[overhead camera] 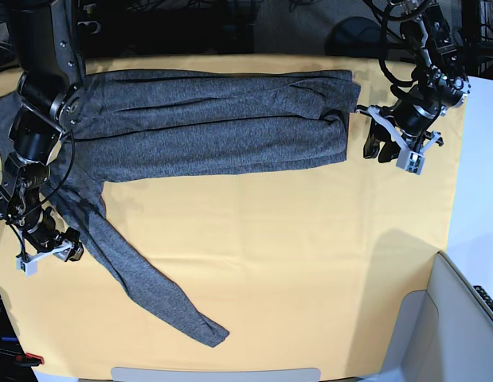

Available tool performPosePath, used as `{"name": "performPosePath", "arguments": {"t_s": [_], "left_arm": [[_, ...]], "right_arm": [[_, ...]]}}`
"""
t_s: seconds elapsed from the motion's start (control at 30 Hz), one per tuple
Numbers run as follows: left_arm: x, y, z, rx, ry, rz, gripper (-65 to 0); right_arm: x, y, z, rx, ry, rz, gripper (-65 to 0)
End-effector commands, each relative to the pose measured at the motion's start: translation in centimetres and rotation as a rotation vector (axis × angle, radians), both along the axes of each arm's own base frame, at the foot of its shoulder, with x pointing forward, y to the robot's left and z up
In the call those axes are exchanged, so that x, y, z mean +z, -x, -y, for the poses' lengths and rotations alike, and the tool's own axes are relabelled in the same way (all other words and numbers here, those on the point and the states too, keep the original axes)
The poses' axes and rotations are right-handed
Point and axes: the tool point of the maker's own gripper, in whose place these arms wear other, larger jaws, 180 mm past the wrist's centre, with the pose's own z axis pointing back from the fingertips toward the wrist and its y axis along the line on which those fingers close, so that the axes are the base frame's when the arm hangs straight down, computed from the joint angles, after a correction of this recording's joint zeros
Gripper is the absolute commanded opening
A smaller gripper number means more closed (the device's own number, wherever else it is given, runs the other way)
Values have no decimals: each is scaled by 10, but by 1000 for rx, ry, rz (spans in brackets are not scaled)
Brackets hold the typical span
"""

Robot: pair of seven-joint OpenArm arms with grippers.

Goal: Fold the T-shirt properly
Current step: 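Move the right gripper to the trailing sleeve and grasp it, then lift the sleeve with the right gripper and lay it across the folded body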

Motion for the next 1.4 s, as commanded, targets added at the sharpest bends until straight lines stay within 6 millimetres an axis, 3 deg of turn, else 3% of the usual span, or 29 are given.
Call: {"name": "performPosePath", "arguments": {"t_s": [0.0,0.2,0.4,0.67,1.1,1.2,1.37], "left_arm": [[13,-8,-1,-6,1,50,-463],[13,-8,-1,-6,1,50,-463],[13,-8,-1,-6,1,50,-463],[13,-8,-1,-6,1,50,-463],[13,-8,-1,-6,1,50,-463],[13,-8,-1,-6,1,50,-463],[12,-8,-1,-6,2,50,-463]], "right_arm": [[38,-20,9,-5,13,100,-276],[30,-25,-4,27,5,70,-276],[6,-21,-20,32,-42,36,-276],[-15,-10,-27,29,-51,11,-276],[-31,-11,-61,175,83,-23,-287],[-34,-9,-63,183,96,-17,-372],[-37,-10,-66,199,123,8,-598]]}}
